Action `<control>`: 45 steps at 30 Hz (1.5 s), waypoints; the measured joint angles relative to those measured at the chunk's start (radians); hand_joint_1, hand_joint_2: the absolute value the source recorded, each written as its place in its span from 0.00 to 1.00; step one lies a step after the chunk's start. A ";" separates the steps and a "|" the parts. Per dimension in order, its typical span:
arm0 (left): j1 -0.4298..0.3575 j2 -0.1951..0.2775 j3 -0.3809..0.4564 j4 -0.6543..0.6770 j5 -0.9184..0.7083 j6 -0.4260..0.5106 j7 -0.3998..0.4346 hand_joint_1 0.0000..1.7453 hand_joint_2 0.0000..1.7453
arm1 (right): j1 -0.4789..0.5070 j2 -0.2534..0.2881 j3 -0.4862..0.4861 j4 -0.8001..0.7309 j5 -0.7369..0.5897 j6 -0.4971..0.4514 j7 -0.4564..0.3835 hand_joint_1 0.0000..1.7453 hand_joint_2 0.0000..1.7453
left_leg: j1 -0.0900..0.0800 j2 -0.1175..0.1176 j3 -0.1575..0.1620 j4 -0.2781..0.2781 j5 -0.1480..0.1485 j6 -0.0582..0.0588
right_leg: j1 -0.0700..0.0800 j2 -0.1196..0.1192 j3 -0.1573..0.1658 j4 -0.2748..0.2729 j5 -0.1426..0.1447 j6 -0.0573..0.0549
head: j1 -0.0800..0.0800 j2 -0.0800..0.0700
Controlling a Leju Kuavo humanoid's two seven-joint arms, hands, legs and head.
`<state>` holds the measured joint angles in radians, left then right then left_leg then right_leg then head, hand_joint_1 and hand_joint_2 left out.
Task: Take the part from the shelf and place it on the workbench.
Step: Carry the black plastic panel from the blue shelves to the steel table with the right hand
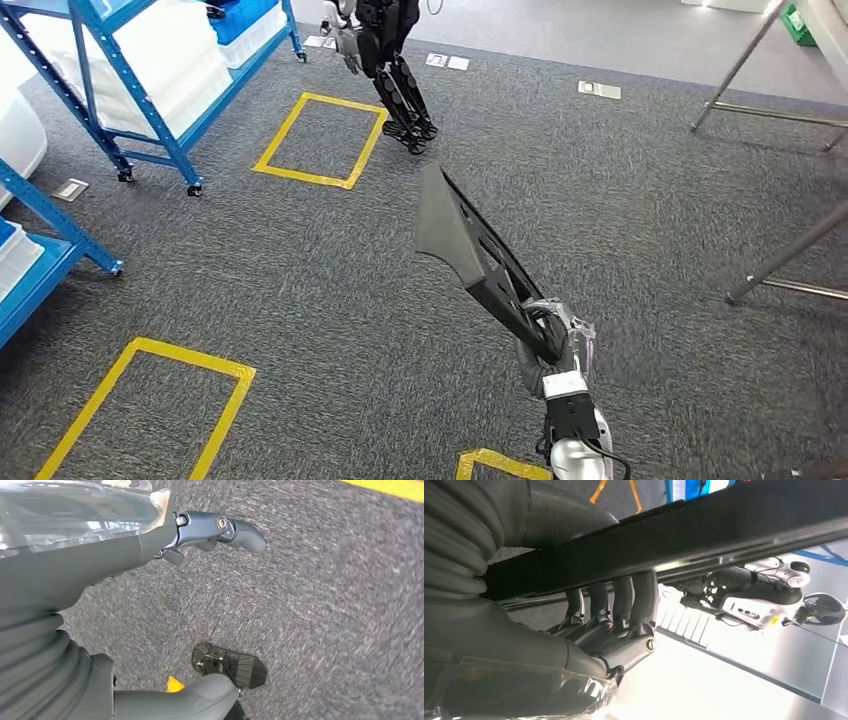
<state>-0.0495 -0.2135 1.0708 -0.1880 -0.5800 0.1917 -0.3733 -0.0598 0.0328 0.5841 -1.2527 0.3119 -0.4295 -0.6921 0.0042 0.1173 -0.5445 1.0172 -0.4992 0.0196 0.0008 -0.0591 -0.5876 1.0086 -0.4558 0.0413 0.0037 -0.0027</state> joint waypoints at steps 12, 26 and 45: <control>0.002 -0.006 -0.004 0.000 -0.001 0.044 0.012 0.00 1.00 | -0.019 0.027 0.106 0.031 -0.027 0.150 -0.002 1.00 1.00 | 0.028 -0.168 -0.041 0.074 -0.010 -0.027 | -0.014 0.155 0.001 0.002 0.012 -0.030 | -0.009 0.000; -0.001 -0.025 -0.004 0.000 0.004 0.072 0.012 0.00 1.00 | -0.040 0.030 0.146 0.053 -0.036 0.166 -0.001 1.00 1.00 | 0.008 -0.045 -0.020 0.006 0.011 0.017 | -0.016 0.037 -0.082 0.147 -0.043 0.022 | 0.003 0.000; -0.001 -0.034 -0.005 -0.001 -0.002 0.071 0.010 0.00 1.00 | -0.024 0.017 0.148 0.036 -0.027 0.131 0.001 1.00 1.00 | 0.027 -0.198 -0.031 0.030 -0.002 -0.026 | -0.011 0.185 -0.015 0.017 0.008 -0.015 | -0.012 0.000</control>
<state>-0.0508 -0.2473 1.0659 -0.1887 -0.5824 0.2625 -0.3631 -0.0836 0.0496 0.7318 -1.2163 0.2848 -0.2980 -0.6915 0.0309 -0.0809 -0.5750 1.0474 -0.5009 -0.0065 -0.0102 0.1255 -0.6028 1.0257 -0.4475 0.0258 -0.0079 -0.0027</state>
